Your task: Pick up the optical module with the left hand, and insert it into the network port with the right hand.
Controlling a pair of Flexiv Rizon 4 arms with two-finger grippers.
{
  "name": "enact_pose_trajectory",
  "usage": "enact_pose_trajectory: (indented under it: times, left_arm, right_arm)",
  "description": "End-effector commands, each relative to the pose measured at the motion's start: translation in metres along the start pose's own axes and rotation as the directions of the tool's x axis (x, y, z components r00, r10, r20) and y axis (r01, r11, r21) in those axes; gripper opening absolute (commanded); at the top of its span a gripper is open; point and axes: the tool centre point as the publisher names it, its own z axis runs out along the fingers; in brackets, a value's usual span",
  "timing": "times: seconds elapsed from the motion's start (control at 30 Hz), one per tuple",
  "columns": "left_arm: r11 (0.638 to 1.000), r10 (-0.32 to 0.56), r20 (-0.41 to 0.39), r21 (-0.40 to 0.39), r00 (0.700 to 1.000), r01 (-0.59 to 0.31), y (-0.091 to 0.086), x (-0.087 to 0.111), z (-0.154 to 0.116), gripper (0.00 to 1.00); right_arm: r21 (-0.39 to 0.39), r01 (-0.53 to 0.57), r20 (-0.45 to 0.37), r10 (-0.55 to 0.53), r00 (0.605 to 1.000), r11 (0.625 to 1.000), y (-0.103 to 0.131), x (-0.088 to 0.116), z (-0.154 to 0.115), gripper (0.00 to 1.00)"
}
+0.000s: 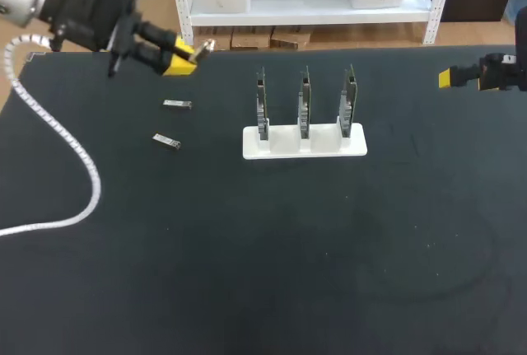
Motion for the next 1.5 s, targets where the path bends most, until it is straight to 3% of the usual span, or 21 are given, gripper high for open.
enact_pose_trajectory:
  times: [0.03,0.3,0.5,0.57,0.7,1.03,1.2,1.5]
  left_arm:
    - [1.000,0.006,0.050,0.006,0.999,-0.006,0.007,-0.011,0.017,0.00]
    - [0.994,-0.097,0.193,0.073,0.976,0.085,0.013,-0.023,0.049,0.00]
    - [0.996,-0.080,0.240,0.063,0.968,0.067,0.014,-0.035,0.064,0.00]
    - [0.998,-0.057,0.244,0.051,0.968,0.046,0.015,-0.036,0.070,0.00]
    - [0.992,-0.121,0.317,0.076,0.941,0.102,0.026,-0.025,0.085,0.00]
    - [0.995,-0.097,0.330,0.049,0.939,0.085,0.046,-0.011,0.101,0.00]
    - [0.992,-0.123,0.362,0.049,0.924,0.113,0.055,-0.008,0.103,0.00]
    - [0.989,-0.144,0.342,0.057,0.929,0.133,0.059,0.004,0.114,0.00]
  right_arm:
    - [-0.002,0.002,0.000,-0.002,1.000,1.000,-0.001,0.000,0.001,1.00]
    - [-0.002,0.002,0.000,-0.002,1.000,1.000,-0.001,0.000,0.001,1.00]
    - [-0.002,0.002,0.000,-0.002,1.000,1.000,-0.001,0.000,0.001,1.00]
    - [-0.002,0.002,0.000,-0.002,1.000,1.000,-0.001,0.000,0.001,1.00]
    - [-0.002,0.002,0.000,-0.002,1.000,1.000,-0.001,0.000,0.001,1.00]
    - [-0.002,0.002,0.000,-0.002,1.000,1.000,-0.001,0.000,0.001,1.00]
    - [-0.002,0.002,0.000,-0.002,1.000,1.000,-0.001,0.000,0.001,1.00]
    - [-0.002,0.002,0.000,-0.002,1.000,1.000,-0.001,0.000,0.001,1.00]
